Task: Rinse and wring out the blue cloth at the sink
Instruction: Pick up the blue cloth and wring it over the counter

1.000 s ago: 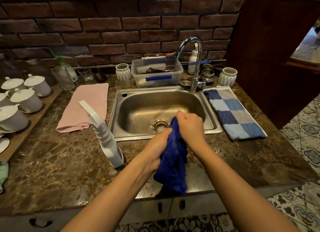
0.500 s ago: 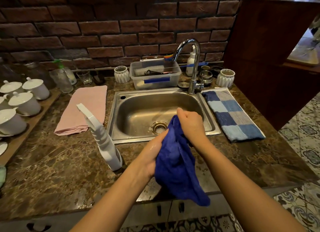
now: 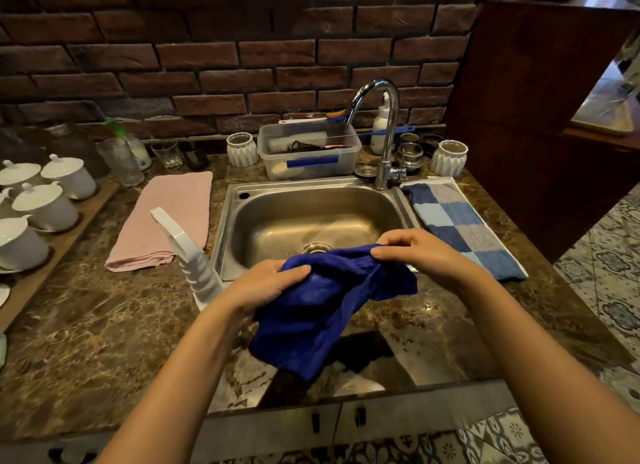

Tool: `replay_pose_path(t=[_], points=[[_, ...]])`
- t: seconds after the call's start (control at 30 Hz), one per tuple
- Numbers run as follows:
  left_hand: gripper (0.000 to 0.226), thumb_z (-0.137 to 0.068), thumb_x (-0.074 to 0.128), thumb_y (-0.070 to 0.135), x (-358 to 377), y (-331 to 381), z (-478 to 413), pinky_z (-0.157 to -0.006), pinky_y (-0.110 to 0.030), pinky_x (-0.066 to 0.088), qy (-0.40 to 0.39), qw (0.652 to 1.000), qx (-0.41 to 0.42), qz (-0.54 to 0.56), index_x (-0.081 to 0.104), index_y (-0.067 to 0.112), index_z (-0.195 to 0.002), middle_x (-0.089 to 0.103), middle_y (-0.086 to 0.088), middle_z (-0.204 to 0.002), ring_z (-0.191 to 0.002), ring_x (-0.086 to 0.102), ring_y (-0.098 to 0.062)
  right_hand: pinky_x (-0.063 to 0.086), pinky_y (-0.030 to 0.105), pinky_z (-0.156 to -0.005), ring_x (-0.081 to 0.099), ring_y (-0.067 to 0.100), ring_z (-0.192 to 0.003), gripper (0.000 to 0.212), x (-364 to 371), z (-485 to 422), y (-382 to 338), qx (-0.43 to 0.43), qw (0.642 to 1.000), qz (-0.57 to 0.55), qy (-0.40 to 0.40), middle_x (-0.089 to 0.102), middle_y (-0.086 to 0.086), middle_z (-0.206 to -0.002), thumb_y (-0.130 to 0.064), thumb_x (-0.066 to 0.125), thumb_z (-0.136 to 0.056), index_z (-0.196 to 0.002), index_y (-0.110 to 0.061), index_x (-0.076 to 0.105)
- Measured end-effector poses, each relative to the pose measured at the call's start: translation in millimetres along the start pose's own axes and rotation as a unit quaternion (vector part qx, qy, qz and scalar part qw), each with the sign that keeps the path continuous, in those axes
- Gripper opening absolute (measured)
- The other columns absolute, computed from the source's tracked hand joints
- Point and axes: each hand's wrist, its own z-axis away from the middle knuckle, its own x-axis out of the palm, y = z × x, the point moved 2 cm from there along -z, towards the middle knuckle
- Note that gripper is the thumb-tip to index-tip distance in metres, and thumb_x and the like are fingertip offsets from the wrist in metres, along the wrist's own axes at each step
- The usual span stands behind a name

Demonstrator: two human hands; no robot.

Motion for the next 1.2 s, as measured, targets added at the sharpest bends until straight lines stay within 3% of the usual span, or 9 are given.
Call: replay_pose_path(t=[0.17, 0.27, 0.37, 0.53, 0.7, 0.87, 0.93, 1.1, 1.2], points=[[0.021, -0.093, 0.053, 0.031, -5.6, -5.2, -10.4, -0.081, -0.034, 0.043, 0.069, 0.994, 0.083, -0.035, 0.071, 0.023, -0.085, 0.072, -0.008, -0.095, -0.093, 0.062, -0.024, 0.034, 0.021, -0.061, 0.047, 0.015, -0.069, 0.046, 7.4, -2.4, -1.9, -0.020, 0.997, 0.074, 0.016, 0.053, 0.008, -0.076, -0.039, 0.048, -0.093, -0.087, 0.005, 0.061], [0.021, -0.095, 0.050, 0.028, 0.9, -1.2, -12.6, -0.071, -0.028, 0.045, 0.094, 0.989, 0.091, 0.072, 0.067, 0.019, -0.086, 0.069, 0.000, -0.078, -0.078, 0.062, -0.016, 0.031, 0.020, -0.055, 0.044, 0.016, -0.069, 0.052, 13.6, -5.4, -0.7, -0.018, 0.996, 0.087, 0.020, 0.048, 0.008, -0.076, -0.040, 0.042, -0.095, -0.090, 0.010, 0.056], [0.024, -0.093, 0.052, 0.029, 12.6, -1.0, -16.8, -0.054, -0.022, 0.050, 0.100, 0.968, 0.032, 0.230, 0.065, 0.011, -0.085, 0.070, -0.001, -0.064, -0.058, 0.065, -0.013, 0.031, 0.030, -0.061, 0.042, 0.016, -0.065, 0.052, 23.0, -8.2, -0.1, -0.006, 0.992, 0.110, 0.058, 0.047, 0.007, -0.069, -0.039, 0.039, -0.096, -0.073, 0.005, 0.053], [0.033, -0.093, 0.046, 0.035, 56.2, 1.2, -22.8, -0.060, -0.028, 0.055, 0.046, 0.916, -0.043, 0.396, 0.065, 0.008, -0.088, 0.072, -0.009, -0.071, -0.061, 0.068, -0.020, 0.025, 0.030, -0.053, 0.034, 0.005, -0.045, 0.051, 70.6, -8.9, -21.9, -0.049, 0.972, 0.111, 0.202, 0.037, -0.005, -0.048, -0.029, 0.040, -0.098, -0.048, -0.019, 0.034], [0.036, -0.095, 0.046, 0.035, 80.2, 6.5, -14.0, -0.065, -0.031, 0.058, 0.049, 0.915, -0.013, 0.399, 0.064, 0.007, -0.107, 0.071, -0.014, -0.092, -0.078, 0.068, -0.023, 0.030, 0.032, -0.054, 0.038, 0.012, -0.049, 0.051, 67.2, -19.9, -21.6, -0.024, 0.945, 0.052, 0.321, 0.042, -0.001, -0.051, -0.029, 0.034, -0.098, -0.048, -0.018, 0.038], [0.038, -0.095, 0.046, 0.039, 69.4, 7.2, -22.4, -0.049, -0.020, 0.052, 0.108, 0.910, 0.004, 0.400, 0.062, 0.012, -0.075, 0.066, -0.002, -0.057, -0.051, 0.064, -0.010, 0.038, 0.035, -0.057, 0.049, 0.022, -0.056, 0.049, 97.2, -2.8, -27.3, -0.068, 0.944, 0.091, 0.311, 0.052, 0.004, -0.056, -0.034, 0.033, -0.098, -0.053, -0.018, 0.048], [0.039, -0.096, 0.044, 0.038, 74.0, 3.8, -22.1, -0.049, -0.018, 0.050, 0.095, 0.912, -0.014, 0.399, 0.060, 0.013, -0.072, 0.062, 0.000, -0.056, -0.051, 0.061, -0.008, 0.038, 0.035, -0.059, 0.055, 0.026, -0.063, 0.049, 101.4, -1.6, -33.2, -0.069, 0.932, 0.126, 0.332, 0.059, 0.010, -0.063, -0.034, 0.033, -0.098, -0.060, -0.013, 0.053], [0.044, -0.097, 0.041, 0.041, 85.4, 7.2, -15.2, -0.068, -0.031, 0.056, 0.039, 0.909, -0.063, 0.410, 0.064, 0.006, -0.108, 0.070, -0.011, -0.087, -0.077, 0.067, -0.021, 0.031, 0.035, -0.057, 0.040, 0.017, -0.051, 0.054, 65.0, -22.0, -27.2, -0.053, 0.935, 0.058, 0.345, 0.040, -0.001, -0.048, -0.029, 0.031, -0.099, -0.046, -0.019, 0.035], [0.039, -0.096, 0.044, 0.038, 71.5, 11.8, -22.6, -0.058, -0.026, 0.055, 0.056, 0.898, -0.055, 0.433, 0.065, 0.007, -0.084, 0.069, -0.007, -0.063, -0.057, 0.067, -0.016, 0.036, 0.040, -0.056, 0.045, 0.021, -0.053, 0.051, 79.9, -7.2, -26.1, -0.068, 0.937, 0.065, 0.336, 0.043, 0.001, -0.050, -0.030, 0.034, -0.099, -0.048, -0.022, 0.037]])
